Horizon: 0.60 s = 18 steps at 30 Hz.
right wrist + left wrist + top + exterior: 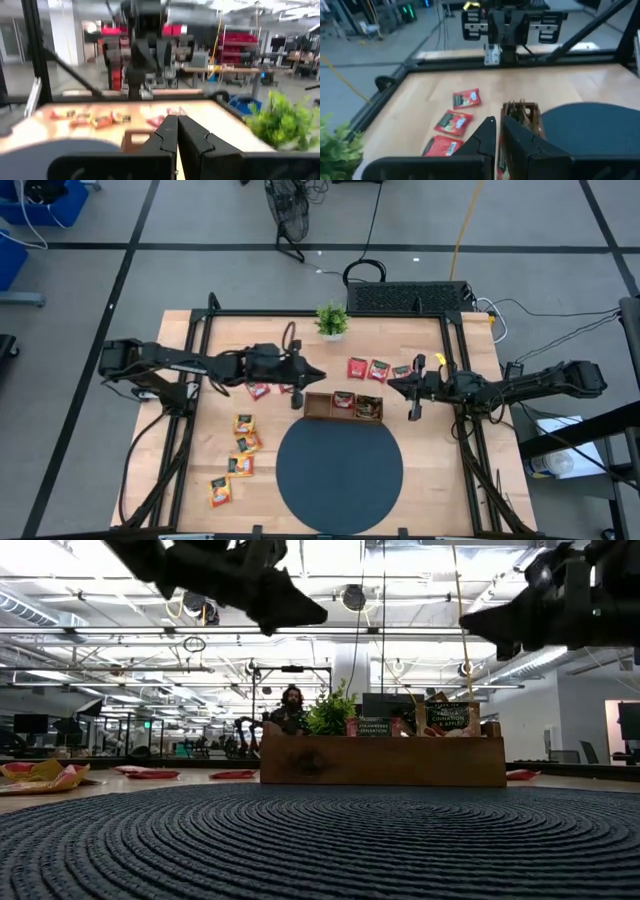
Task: Pick & Place Tea
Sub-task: Put the red tea bag into the middle slot of the wooden organizer
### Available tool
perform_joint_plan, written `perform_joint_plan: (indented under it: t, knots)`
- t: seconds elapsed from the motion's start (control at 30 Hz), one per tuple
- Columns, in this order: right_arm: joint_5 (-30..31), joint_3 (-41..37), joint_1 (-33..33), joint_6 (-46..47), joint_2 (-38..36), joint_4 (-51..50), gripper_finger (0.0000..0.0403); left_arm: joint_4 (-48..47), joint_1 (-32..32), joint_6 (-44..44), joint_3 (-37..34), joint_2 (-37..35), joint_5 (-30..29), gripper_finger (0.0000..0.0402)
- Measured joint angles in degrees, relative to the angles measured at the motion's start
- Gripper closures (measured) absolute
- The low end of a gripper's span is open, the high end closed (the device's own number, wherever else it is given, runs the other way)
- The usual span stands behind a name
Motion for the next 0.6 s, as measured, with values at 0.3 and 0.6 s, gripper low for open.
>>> perform_joint_plan:
  t: [0.3, 0.6]
  knots:
    - [21.5, 20.0, 1.9, -6.0, 3.8, -42.5, 0.0331, 4.0, 1.5, 1.3, -4.6, -1.3, -1.8, 0.0366]
    - [23.8, 42.1, -6.6, 26.7, 21.2, -93.4, 0.0191, 4.0, 3.5, 1.3, -4.6, -1.1, -2.7, 0.0366]
